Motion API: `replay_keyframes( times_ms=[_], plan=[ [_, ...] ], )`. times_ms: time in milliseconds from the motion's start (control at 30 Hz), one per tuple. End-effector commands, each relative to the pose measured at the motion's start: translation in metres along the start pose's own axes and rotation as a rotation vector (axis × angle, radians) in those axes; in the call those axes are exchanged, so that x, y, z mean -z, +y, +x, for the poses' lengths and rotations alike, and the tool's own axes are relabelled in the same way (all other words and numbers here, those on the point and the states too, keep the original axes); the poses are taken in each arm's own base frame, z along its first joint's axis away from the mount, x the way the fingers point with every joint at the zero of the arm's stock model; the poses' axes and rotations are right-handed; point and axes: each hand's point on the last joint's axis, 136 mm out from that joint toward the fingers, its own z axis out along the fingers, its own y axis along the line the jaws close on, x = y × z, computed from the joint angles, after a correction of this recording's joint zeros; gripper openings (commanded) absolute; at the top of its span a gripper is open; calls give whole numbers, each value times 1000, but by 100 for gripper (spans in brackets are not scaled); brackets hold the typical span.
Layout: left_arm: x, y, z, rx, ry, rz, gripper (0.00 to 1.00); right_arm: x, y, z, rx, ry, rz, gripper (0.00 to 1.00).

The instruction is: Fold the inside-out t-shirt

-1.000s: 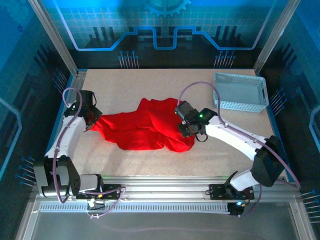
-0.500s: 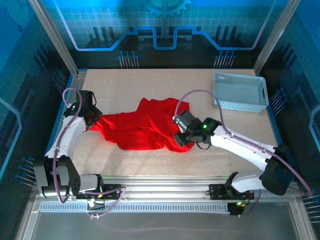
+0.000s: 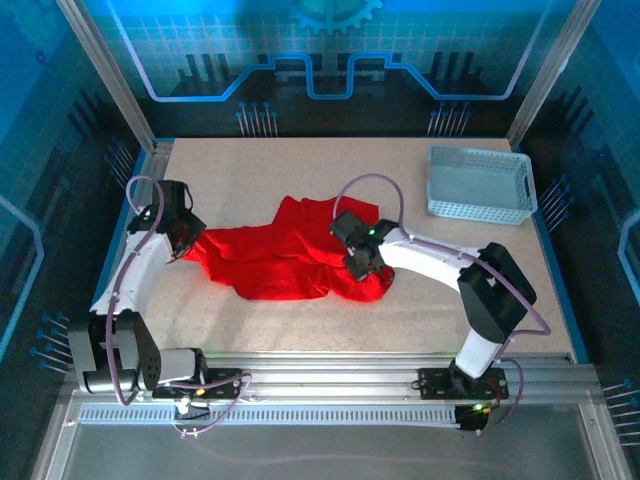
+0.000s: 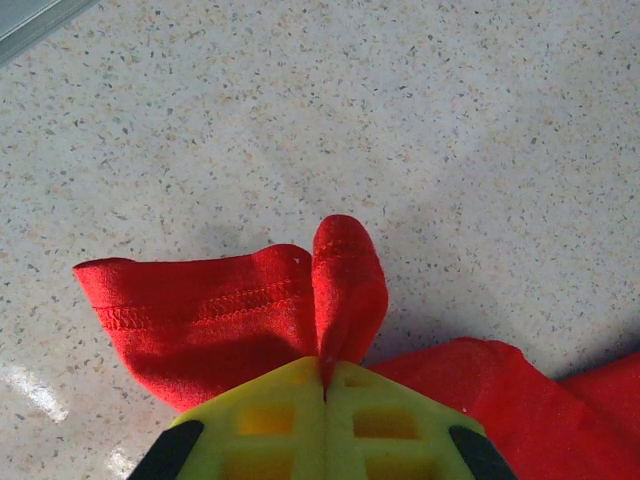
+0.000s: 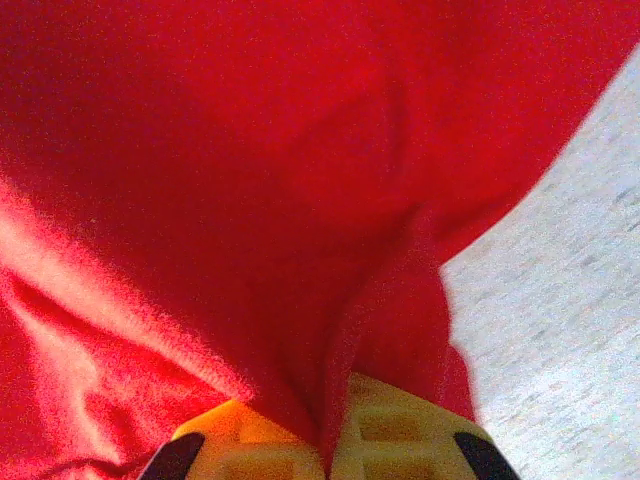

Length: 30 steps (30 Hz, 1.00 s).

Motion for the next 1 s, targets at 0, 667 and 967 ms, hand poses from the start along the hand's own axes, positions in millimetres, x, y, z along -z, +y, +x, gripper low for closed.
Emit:
replay_keyframes(
  times_ms=[0, 667, 967],
  plan=[
    [-5, -1, -3, 6, 12, 3, 0, 32, -18, -36, -134, -117, -143, 0],
    [-60, -12, 4, 4, 145, -35, 0, 19, -80, -29, -176, -72, -30, 47],
    [-57, -12, 3, 6, 144, -31, 0, -11, -87, -12, -209, 22, 54, 43]
  ],
)
